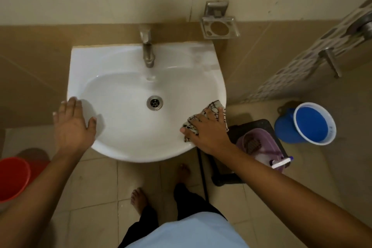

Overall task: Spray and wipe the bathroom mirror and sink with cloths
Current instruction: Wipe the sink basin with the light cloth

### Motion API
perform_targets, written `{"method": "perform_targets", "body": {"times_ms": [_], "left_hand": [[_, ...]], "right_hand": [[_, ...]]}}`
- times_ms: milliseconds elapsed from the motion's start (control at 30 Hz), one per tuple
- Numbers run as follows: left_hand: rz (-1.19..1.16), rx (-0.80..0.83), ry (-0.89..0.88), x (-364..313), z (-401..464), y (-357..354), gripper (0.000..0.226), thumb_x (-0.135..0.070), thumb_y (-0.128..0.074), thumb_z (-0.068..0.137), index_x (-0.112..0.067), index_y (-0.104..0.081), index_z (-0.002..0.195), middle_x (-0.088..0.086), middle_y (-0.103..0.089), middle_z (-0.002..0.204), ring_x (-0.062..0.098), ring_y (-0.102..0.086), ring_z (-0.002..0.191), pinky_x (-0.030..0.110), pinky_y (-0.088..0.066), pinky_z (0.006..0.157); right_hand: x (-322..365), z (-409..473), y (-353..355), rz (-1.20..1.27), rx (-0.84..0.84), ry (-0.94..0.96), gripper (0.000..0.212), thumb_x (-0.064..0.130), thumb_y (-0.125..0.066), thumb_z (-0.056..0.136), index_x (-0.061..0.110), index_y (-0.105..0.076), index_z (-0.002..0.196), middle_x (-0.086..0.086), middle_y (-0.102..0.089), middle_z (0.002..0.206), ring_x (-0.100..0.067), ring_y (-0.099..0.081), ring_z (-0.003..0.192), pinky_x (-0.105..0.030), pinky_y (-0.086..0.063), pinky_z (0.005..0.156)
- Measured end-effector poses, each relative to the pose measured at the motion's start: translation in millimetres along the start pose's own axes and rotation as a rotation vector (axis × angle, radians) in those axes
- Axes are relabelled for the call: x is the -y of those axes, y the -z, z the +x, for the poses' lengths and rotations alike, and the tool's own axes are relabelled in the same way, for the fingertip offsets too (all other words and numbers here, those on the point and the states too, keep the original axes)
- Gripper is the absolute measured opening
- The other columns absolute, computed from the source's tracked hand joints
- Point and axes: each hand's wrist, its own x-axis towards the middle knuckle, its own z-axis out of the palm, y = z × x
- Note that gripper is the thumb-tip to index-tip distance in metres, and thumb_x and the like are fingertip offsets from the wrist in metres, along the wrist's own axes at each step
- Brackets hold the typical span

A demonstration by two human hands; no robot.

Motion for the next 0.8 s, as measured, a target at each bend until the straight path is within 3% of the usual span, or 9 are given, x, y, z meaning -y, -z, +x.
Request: {"method": "perform_targets", "body": {"times_ms": [133,267,400,567,667,733,800], "left_hand": [[-0.031,0.044,-0.043,16.0,-1.8,2.9,0.064,-0.027,-0.048,0.089,0.008,-0.039,0.142,0.029,-0.036,0.152,0.048,-0.034,0.139,0.063,-0.027,0.112],[-0.017,0.093,-0.103,25.8,0.9,8.8,0.060,-0.025,-0.050,0.093,0.008,-0.041,0.142,0.028,-0.036,0.152,0.048,-0.034,0.139,0.065,-0.027,0.111],[-0.005,0.126,-0.122,29.3,-1.1,9.1,0.059,-0.023,-0.052,0.098,0.006,-0.036,0.147,0.025,-0.029,0.158,0.045,-0.029,0.143,0.063,-0.023,0.115],[-0.047,0.165,-0.109,29.7,-5.7,10.9,0.060,-0.026,-0.041,0.103,0.002,-0.024,0.153,0.018,-0.016,0.164,0.039,-0.022,0.148,0.055,-0.015,0.121],[-0.063,0.175,-0.109,30.6,-6.0,12.4,0.060,-0.027,-0.039,0.104,0.001,-0.021,0.154,0.018,-0.013,0.164,0.038,-0.021,0.148,0.053,-0.014,0.122],[-0.078,0.182,-0.104,30.4,-6.0,13.0,0.061,-0.027,-0.038,0.104,0.001,-0.020,0.155,0.017,-0.012,0.165,0.038,-0.019,0.149,0.052,-0.013,0.122],[-0.091,0.179,-0.103,29.9,-6.6,13.4,0.060,-0.027,-0.037,0.105,0.001,-0.018,0.155,0.017,-0.010,0.165,0.037,-0.017,0.150,0.051,-0.012,0.123]], "right_hand": [[80.7,-23.3,-18.2,0.071,-0.050,-0.031,0.081,0.077,-0.012,0.086,0.027,-0.069,0.114,0.001,-0.070,0.117,-0.030,-0.054,0.117,-0.055,-0.016,0.113],[178.4,-27.2,-35.6,0.158,-0.023,0.025,0.081,0.077,-0.013,0.087,0.024,-0.057,0.129,-0.005,-0.065,0.124,-0.033,-0.056,0.111,-0.051,-0.035,0.101],[226.4,-15.1,-44.7,0.164,-0.037,0.022,0.077,0.074,-0.020,0.091,0.020,-0.045,0.139,-0.007,-0.059,0.132,-0.033,-0.055,0.113,-0.049,-0.039,0.096],[185.9,-24.4,-27.8,0.204,0.097,0.243,0.077,0.075,-0.023,0.092,0.028,-0.028,0.154,-0.001,-0.045,0.150,-0.026,-0.045,0.130,-0.046,-0.036,0.106],[125.1,-23.5,-6.6,0.213,0.236,0.313,0.073,0.074,-0.024,0.093,0.033,-0.034,0.152,0.003,-0.054,0.142,-0.021,-0.048,0.128,-0.040,-0.038,0.107],[90.3,-23.0,0.0,0.111,0.256,0.293,0.086,0.086,-0.014,0.084,0.037,-0.036,0.150,0.005,-0.054,0.140,-0.021,-0.045,0.132,-0.049,-0.036,0.110],[73.4,-25.4,2.7,0.050,0.332,0.213,0.089,0.090,-0.010,0.078,0.042,-0.029,0.150,0.005,-0.039,0.154,-0.024,-0.023,0.147,-0.057,-0.019,0.118]]}}
